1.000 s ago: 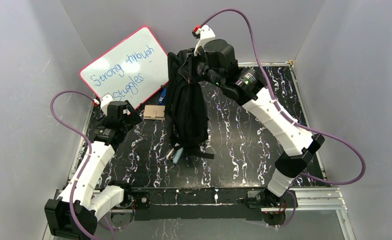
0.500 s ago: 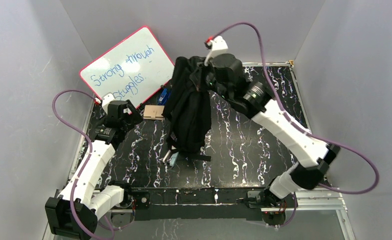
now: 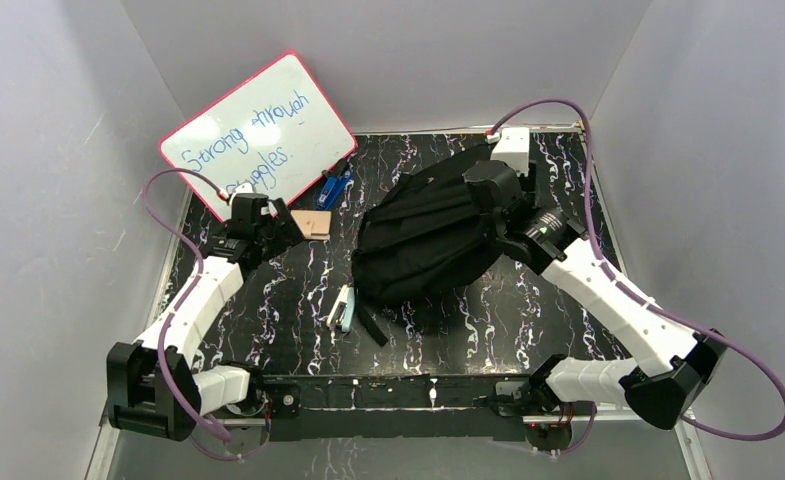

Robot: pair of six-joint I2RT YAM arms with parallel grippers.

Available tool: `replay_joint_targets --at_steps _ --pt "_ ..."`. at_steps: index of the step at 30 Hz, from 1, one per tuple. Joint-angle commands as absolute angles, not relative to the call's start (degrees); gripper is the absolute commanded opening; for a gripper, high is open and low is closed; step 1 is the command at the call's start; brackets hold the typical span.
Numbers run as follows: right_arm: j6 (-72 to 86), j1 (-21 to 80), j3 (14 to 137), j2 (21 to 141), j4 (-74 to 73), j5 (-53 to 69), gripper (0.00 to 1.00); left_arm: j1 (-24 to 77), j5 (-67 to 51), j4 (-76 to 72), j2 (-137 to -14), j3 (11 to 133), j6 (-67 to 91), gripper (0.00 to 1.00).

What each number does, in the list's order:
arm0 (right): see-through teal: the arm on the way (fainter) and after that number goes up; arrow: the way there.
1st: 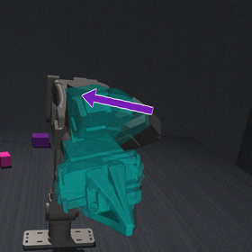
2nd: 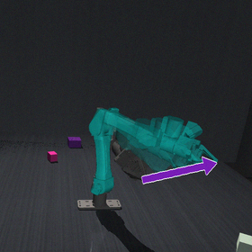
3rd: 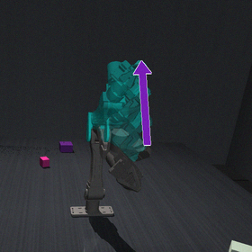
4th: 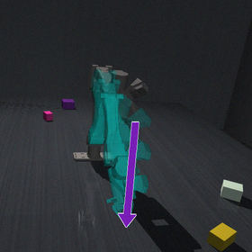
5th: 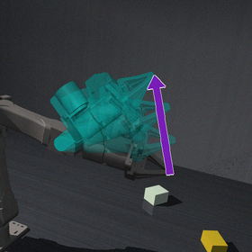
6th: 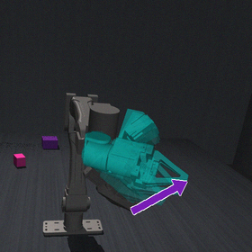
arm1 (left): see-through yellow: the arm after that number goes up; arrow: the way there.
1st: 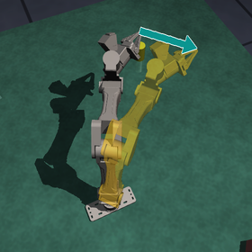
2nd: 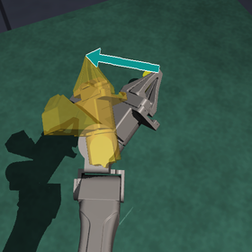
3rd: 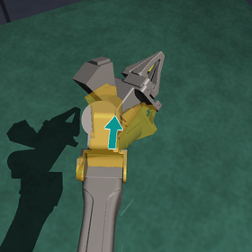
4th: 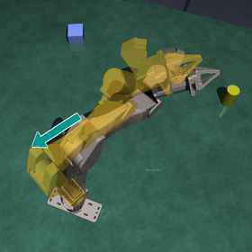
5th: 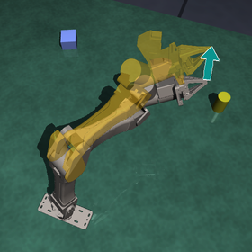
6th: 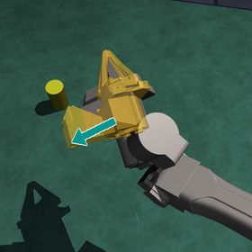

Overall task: Pack the student bag
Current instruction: Adjust the student bag at the center of the board.

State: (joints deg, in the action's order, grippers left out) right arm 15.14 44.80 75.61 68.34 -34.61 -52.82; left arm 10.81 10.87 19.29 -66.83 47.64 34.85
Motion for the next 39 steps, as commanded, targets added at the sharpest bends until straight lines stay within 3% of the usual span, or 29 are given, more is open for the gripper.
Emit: replay_joint_targets --at_steps 1,5,8,13,18,24,31,39 --pt "18.29 41.86 77.61 69.57 -41.89 -59.81 0.61 10.55 3.29 16.14 -68.34 49.73 31.79 0.84" --pt "19.04 41.00 81.07 70.75 -45.53 -60.89 0.67 10.52 0.05 14.05 -70.01 49.61 31.12 0.84" --pt "20.30 40.66 84.39 72.37 -49.75 -60.75 0.78 10.55 -3.58 12.62 -71.44 49.93 31.18 0.84" --pt "23.06 40.67 89.40 72.69 -55.54 -60.06 0.82 10.53 -5.94 10.01 -75.19 51.83 30.65 0.84" --pt "21.39 40.57 86.36 69.35 -48.34 -41.56 0.81 10.55 -11.90 5.92 -83.09 58.50 29.03 0.84" --pt "29.05 40.52 76.73 71.44 -44.50 -19.95 0.81 11.22 -18.36 3.00 -96.40 71.27 30.11 0.83" --pt "35.60 40.58 69.76 70.87 -49.75 -15.08 0.80 20.31 -14.82 3.72 -112.21 88.98 23.42 0.83" --pt "38.92 40.50 60.70 65.74 -57.32 -9.75 0.80 26.11 -18.05 11.35 -134.25 119.20 17.13 0.83"
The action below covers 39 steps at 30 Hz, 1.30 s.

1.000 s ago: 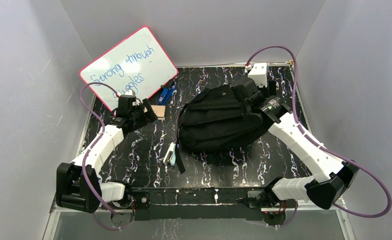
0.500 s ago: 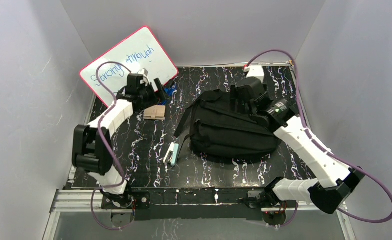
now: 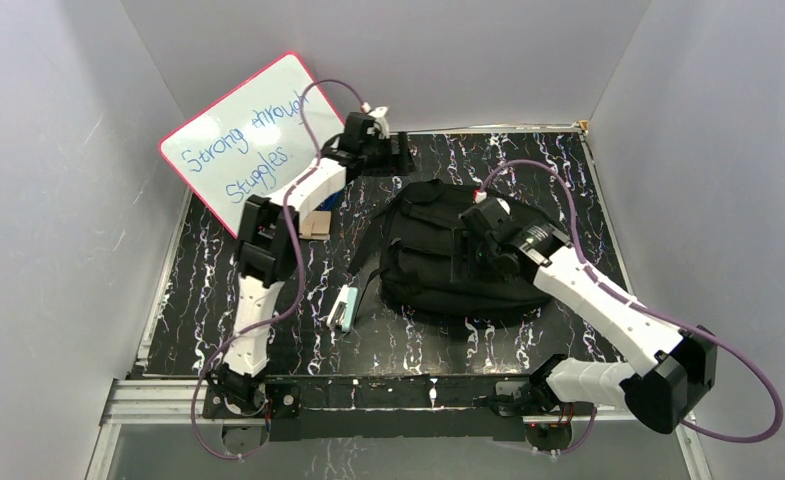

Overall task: Pack the student bag
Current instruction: Adjust the student bag at the center of the board.

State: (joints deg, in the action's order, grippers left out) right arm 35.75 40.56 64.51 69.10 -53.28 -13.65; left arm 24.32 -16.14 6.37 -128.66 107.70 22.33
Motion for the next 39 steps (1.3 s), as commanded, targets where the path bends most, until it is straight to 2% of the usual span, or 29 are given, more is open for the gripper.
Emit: replay_joint_targets --at_steps 1,7,12,15,22,26,31,39 --pt "39.41 40.48 58.81 65.34 -57.09 -8.81 0.80 26.79 -17.66 12.10 -135.91 121.54 16.27 0.83" --pt "41.38 40.45 49.84 64.19 -49.63 -4.35 0.79 28.58 -17.91 11.85 -142.06 127.23 15.52 0.84" --pt "41.52 39.90 48.06 66.99 -46.57 -7.68 0.80 29.45 -23.16 11.88 -142.97 126.51 15.50 0.84" --pt "41.26 37.60 47.38 68.24 -44.25 -9.78 0.81 30.11 -25.96 10.76 -140.00 120.88 15.90 0.83" --pt "35.47 26.64 46.77 70.29 -36.14 -12.36 0.81 30.85 -26.40 5.95 -128.27 98.91 16.19 0.81" --pt "30.66 21.39 50.29 72.72 -31.47 -11.43 0.81 30.85 -27.56 4.45 -121.69 89.77 17.18 0.79" --pt "25.43 18.52 58.10 81.58 -29.16 -9.03 0.81 31.66 -27.76 2.90 -114.32 80.13 18.39 0.78" --pt "16.52 16.56 76.49 96.51 -31.11 -6.09 0.81 39.70 -25.93 2.90 -107.91 74.09 19.01 0.78"
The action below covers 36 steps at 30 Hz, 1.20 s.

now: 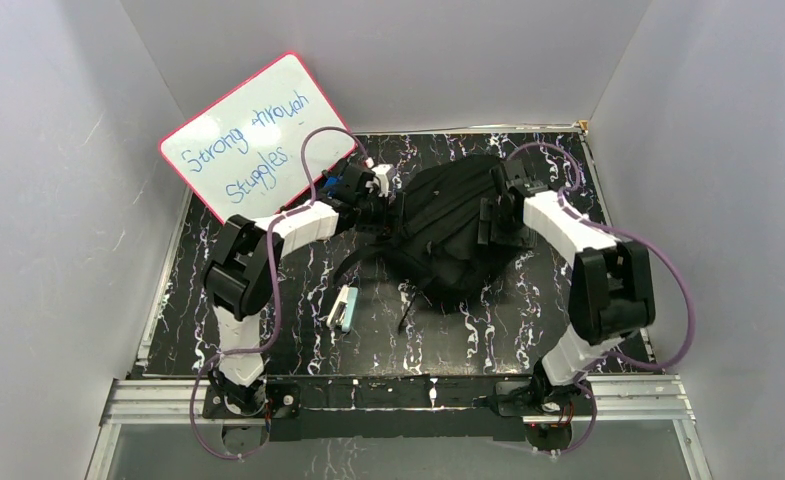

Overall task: Pack the student bag
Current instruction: Adjust the student bag at the center of the board.

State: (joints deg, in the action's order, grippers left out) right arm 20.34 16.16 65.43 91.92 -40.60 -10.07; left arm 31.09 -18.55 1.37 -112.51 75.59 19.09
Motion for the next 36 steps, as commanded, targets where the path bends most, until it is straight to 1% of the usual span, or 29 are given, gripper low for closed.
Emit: replay_joint_targets --at_steps 1,4,8,11,15,19,23,25,30,33,36 --pt "16.14 16.55 79.09 98.46 -32.24 -6.13 0.81 41.01 -25.55 2.90 -107.48 73.62 18.91 0.77" --pt "15.76 16.50 84.73 103.00 -34.08 -6.62 0.81 44.25 -24.56 3.11 -106.28 73.07 19.02 0.77" --pt "15.81 16.48 88.52 106.87 -32.77 -6.34 0.81 47.99 -23.66 2.99 -104.96 73.31 19.89 0.77" --pt "14.03 16.46 93.54 110.37 -33.93 -6.54 0.81 51.93 -22.89 2.99 -104.80 74.43 20.16 0.77" --pt "12.43 16.51 98.02 112.78 -35.44 -12.63 0.81 58.19 -22.19 3.05 -106.82 78.18 20.15 0.78" --pt "13.02 15.90 97.77 110.51 -35.48 -22.86 0.82 60.66 -20.31 4.72 -107.34 79.95 20.90 0.77" --pt "15.06 14.60 92.68 103.36 -32.51 -25.88 0.82 60.29 -13.15 6.99 -102.60 76.94 19.78 0.78" --pt "16.08 14.44 90.53 99.36 -31.38 -24.69 0.83 59.68 -11.59 8.30 -99.81 75.30 19.52 0.78" --pt "16.26 14.42 84.35 88.90 -26.99 -15.11 0.82 56.03 -7.99 9.93 -91.93 69.94 20.59 0.79" --pt "16.86 14.47 81.61 83.99 -26.44 -8.33 0.82 50.67 -8.22 8.81 -85.94 65.05 22.83 0.79" --pt "18.64 14.49 79.56 81.05 -26.92 1.32 0.81 43.69 -8.78 6.61 -81.48 61.25 24.79 0.80"
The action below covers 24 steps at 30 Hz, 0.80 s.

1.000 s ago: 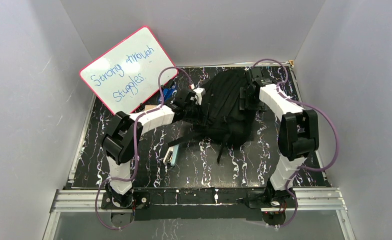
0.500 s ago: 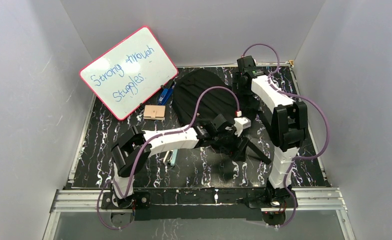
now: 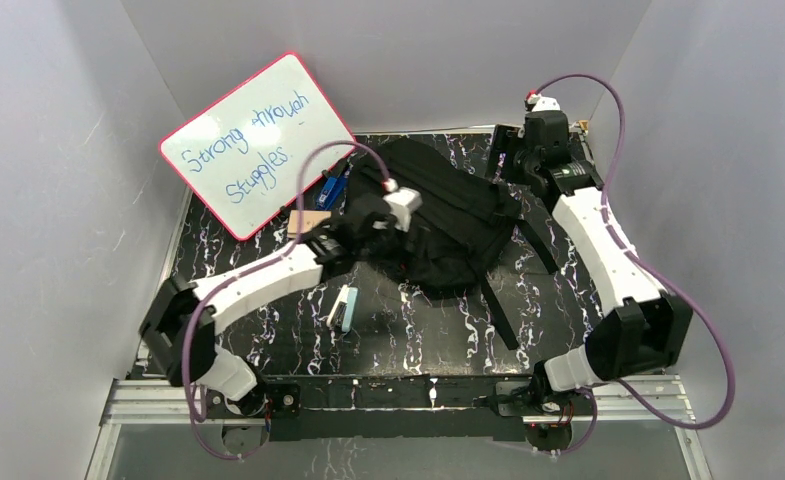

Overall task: Pack the student bag
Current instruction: Adjust the student bag at the center of the board.

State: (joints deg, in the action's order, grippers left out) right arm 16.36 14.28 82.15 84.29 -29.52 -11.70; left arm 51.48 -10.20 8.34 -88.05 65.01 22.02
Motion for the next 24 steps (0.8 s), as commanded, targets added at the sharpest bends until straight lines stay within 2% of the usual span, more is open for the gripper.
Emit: replay_joint_targets --at_steps 1,6,11,16,24 --pt "19.17 14.50 78.95 80.71 -26.92 5.18 0.80 41.57 -8.37 6.12 -80.71 60.68 25.20 0.81" --pt "20.65 15.96 76.04 82.22 -26.39 19.70 0.75 34.10 -4.03 7.25 -83.25 61.61 26.41 0.82" --pt "24.11 20.02 71.37 81.36 -27.10 20.63 0.74 29.33 -1.55 7.52 -88.19 62.74 27.67 0.82" --pt "28.87 25.60 63.29 78.98 -25.95 15.59 0.74 25.95 -0.79 7.08 -93.17 64.78 28.49 0.83" --pt "34.41 25.85 51.52 76.07 -21.84 1.73 0.74 21.90 -4.67 0.57 -101.07 70.69 31.28 0.84"
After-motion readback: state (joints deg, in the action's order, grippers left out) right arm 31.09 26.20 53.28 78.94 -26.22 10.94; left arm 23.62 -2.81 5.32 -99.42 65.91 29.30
